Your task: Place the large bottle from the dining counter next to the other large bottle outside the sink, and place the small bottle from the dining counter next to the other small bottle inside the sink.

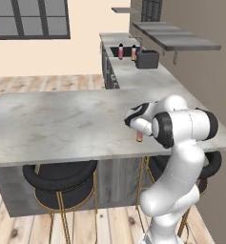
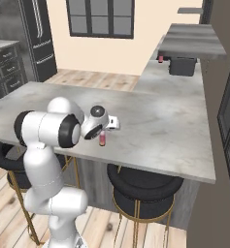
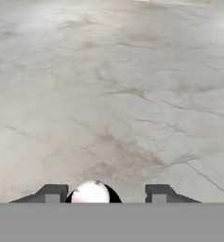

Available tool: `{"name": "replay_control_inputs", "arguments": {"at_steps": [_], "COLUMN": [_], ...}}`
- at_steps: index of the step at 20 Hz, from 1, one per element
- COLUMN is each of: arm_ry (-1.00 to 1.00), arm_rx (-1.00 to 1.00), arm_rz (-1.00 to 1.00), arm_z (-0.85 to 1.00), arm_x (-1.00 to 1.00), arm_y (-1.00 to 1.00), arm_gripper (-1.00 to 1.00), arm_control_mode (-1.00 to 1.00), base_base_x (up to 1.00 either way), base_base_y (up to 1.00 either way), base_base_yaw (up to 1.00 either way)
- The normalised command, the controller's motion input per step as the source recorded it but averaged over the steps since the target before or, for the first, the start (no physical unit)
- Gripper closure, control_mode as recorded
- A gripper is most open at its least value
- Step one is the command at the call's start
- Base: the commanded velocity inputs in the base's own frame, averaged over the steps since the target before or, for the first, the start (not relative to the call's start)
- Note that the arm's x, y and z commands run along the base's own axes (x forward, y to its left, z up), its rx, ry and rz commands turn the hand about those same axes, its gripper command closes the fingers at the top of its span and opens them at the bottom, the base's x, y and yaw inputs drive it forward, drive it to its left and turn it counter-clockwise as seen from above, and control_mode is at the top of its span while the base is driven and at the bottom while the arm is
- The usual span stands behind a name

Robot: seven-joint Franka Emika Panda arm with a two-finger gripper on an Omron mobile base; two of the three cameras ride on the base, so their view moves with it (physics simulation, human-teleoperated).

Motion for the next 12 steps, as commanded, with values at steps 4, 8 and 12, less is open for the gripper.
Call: {"name": "replay_control_inputs", "arguments": {"at_steps": [4, 8, 12], "arm_ry": [0.00, 0.00, -0.02], "arm_rx": [0.00, 0.00, 0.00], "arm_rz": [0.00, 0.00, 0.00], "arm_z": [-0.08, 0.00, 0.23], "arm_x": [0.21, 0.02, -0.09], "arm_y": [-0.03, -0.02, 0.00], "arm_gripper": [1.00, 1.00, 1.00], "arm_control_mode": [-1.00, -1.00, -1.00], "base_base_x": [0.00, 0.00, 0.00], "base_base_y": [0.00, 0.00, 0.00], "base_base_yaw": [0.00, 0.00, 0.00]}}
